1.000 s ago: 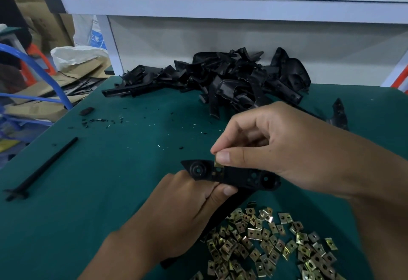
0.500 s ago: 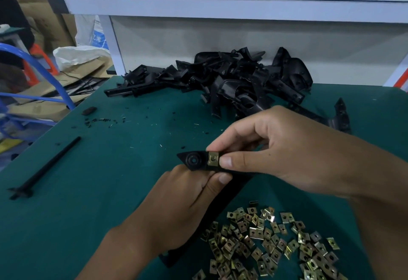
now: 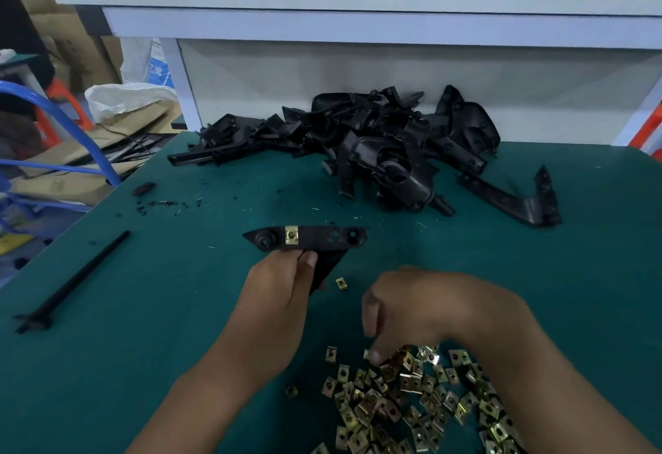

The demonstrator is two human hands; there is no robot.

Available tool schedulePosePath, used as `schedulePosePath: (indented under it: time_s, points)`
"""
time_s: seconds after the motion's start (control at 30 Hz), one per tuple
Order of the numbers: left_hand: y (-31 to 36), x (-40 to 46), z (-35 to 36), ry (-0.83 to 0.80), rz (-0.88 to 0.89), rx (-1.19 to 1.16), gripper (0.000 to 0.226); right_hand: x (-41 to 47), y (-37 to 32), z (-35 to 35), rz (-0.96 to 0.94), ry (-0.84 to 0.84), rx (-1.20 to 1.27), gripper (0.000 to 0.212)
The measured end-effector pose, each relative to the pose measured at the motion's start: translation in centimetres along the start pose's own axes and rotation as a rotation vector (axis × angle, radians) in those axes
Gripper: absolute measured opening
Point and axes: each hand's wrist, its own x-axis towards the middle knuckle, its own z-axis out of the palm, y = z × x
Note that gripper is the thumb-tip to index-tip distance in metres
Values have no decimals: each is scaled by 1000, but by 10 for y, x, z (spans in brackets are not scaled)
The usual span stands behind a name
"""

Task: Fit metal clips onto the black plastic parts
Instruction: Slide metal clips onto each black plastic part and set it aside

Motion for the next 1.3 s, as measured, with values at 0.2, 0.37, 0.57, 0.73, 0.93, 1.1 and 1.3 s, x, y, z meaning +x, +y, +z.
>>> schedulePosePath:
  time_s: [0.2, 0.37, 0.57, 0.73, 0.93, 1.1, 1.3]
  points:
    - [-3, -5, 12, 51, 24, 108, 28, 9, -11, 9, -28, 0, -103, 24]
    - [-4, -9, 13, 130, 123, 95, 34, 0, 7, -6, -72, 154, 65, 14]
    - [-2, -12, 14, 148, 173, 93, 40, -28, 32, -32, -294, 482, 452, 7]
    - [-2, -12, 17, 132, 188, 194, 34, -45, 21, -38, -492, 548, 579, 20]
    - [-4, -11, 17, 213, 257, 294, 56, -47, 7, -36, -476, 559, 481, 20]
    - [-1, -11, 15, 271, 313, 340, 53, -45, 7, -36, -459, 564, 602, 12]
    - [1, -11, 15, 265, 290, 406, 64, -46, 7, -37, -451, 586, 604, 6]
